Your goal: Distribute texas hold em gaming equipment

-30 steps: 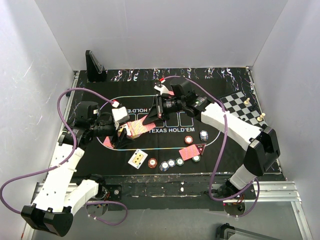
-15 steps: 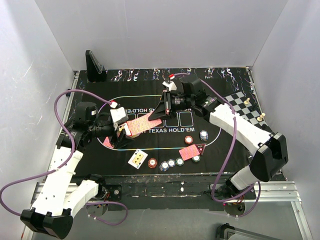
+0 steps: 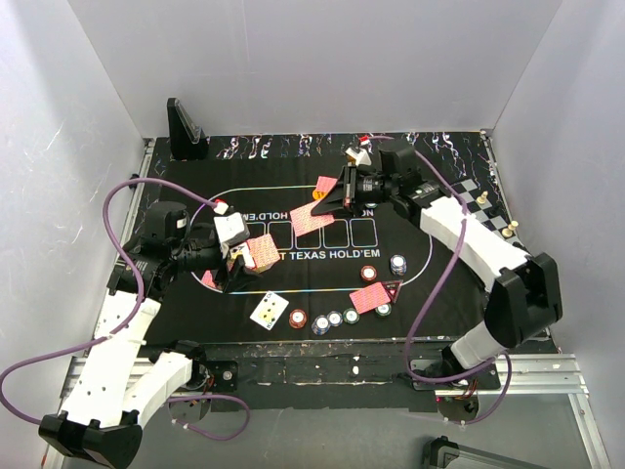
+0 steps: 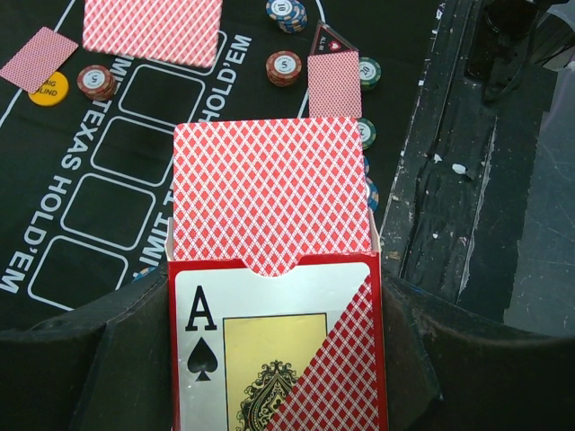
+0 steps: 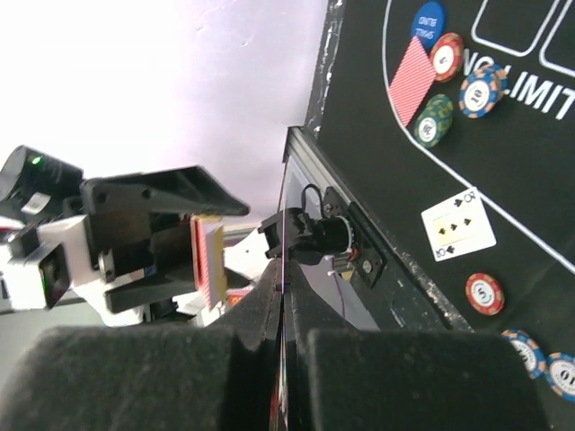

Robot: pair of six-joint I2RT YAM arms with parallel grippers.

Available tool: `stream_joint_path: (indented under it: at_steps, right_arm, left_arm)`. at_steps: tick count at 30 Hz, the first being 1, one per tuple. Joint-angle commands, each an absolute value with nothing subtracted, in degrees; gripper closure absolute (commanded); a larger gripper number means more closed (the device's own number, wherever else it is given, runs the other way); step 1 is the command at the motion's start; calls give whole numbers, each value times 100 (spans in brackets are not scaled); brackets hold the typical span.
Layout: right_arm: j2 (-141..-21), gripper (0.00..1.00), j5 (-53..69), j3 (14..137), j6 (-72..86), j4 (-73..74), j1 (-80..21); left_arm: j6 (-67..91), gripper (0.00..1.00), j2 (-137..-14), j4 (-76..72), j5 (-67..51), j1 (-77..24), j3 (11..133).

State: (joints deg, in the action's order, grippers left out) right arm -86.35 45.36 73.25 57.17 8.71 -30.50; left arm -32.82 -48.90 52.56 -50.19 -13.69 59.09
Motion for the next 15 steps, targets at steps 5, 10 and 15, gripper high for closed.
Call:
stream_joint_path:
  at_steps: [5,10,15]
  right_arm:
    - [-10298,99,4544,8004,5362,429,-3742]
    - [-12081,99,4544,9884,4993,1140,-4420]
    - [-13454,99,4641,11608,4948,1520,-4772]
  left_arm:
    - [-3217,100,-4799,5221,-5229,-1389,6144]
    - [-3085,100,-4825,5159,-5247,-1380,6170]
    - [-3006,100,-4817,5159,-5238,-1389,6205]
